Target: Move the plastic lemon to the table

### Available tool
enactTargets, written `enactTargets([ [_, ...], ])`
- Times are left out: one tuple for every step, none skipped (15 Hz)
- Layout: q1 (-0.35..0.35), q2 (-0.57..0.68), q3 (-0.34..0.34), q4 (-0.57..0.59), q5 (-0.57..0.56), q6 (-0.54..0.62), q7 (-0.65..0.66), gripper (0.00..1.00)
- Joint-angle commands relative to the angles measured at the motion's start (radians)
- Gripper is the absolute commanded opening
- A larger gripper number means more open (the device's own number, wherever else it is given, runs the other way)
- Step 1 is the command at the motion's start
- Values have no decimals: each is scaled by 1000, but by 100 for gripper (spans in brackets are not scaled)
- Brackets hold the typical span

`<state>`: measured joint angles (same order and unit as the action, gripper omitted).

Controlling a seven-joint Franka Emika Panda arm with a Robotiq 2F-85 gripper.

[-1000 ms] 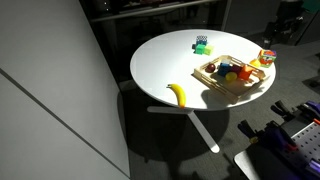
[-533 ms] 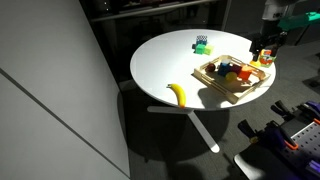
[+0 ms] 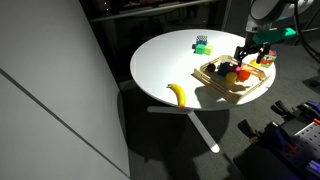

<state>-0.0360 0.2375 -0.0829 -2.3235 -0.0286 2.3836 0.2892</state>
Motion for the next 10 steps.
enactTargets([
  [21, 66, -6, 45, 11, 62, 75, 100],
  [26, 84, -8, 54, 12, 71, 90, 100],
  [31, 100, -9, 63, 12, 78, 103, 100],
  [36, 117, -12, 73, 13, 78, 118, 100],
  [40, 130, -13, 82, 15, 76, 130, 100],
  [42, 144, -14, 92, 19, 70, 141, 100],
  [43, 157, -14, 101, 26, 68, 151, 100],
  [45, 169, -16, 108, 31, 71, 161, 100],
  [47, 181, -17, 116, 36, 71, 169, 100],
  [48, 194, -19, 124, 43, 73, 176, 100],
])
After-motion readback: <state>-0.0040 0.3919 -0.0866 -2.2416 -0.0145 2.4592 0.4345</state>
